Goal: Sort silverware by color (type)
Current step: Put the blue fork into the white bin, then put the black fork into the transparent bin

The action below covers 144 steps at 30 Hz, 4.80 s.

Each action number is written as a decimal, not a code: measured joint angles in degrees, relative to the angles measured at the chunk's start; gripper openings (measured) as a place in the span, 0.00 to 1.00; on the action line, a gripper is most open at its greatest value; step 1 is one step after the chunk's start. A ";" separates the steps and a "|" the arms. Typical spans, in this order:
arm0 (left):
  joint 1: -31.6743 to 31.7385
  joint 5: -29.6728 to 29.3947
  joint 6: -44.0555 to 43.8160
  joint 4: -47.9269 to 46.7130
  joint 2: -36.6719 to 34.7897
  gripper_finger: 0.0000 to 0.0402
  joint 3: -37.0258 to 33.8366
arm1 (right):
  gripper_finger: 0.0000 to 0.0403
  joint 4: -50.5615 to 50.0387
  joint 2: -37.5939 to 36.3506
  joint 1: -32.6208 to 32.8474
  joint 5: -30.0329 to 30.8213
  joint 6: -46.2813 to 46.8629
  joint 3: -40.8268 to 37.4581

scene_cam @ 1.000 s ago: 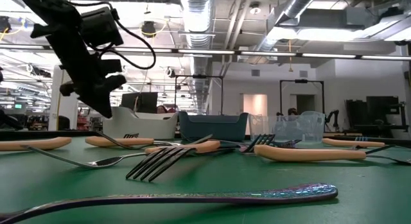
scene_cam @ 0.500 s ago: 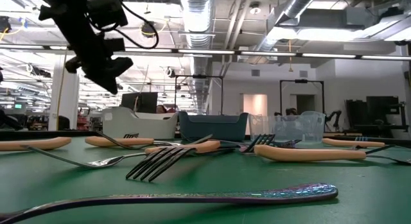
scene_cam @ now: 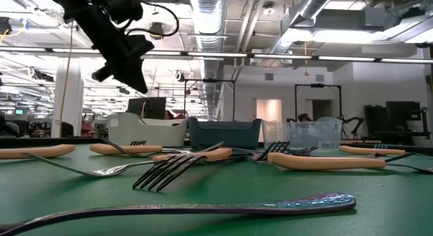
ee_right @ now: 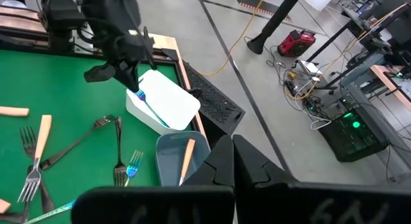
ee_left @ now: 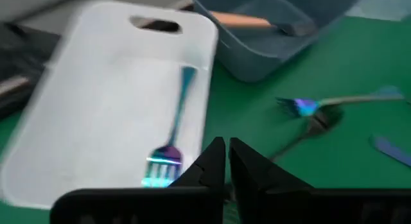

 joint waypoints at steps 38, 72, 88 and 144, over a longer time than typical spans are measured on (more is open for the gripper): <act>4.80 -10.37 -2.18 -8.78 -1.00 0.00 -0.07 | 0.02 -3.46 0.02 -0.01 -0.04 4.70 0.00; -8.02 16.28 10.55 -3.88 -18.68 0.00 30.85 | 0.07 -16.59 -4.26 3.85 -6.71 31.67 -26.36; -10.68 11.14 4.40 -1.48 -21.83 0.00 18.32 | 0.15 16.08 -3.20 8.32 -6.88 62.71 -63.10; -10.68 10.05 8.67 -1.28 -20.32 0.00 13.27 | 0.46 39.46 8.72 21.12 -19.98 62.57 -78.82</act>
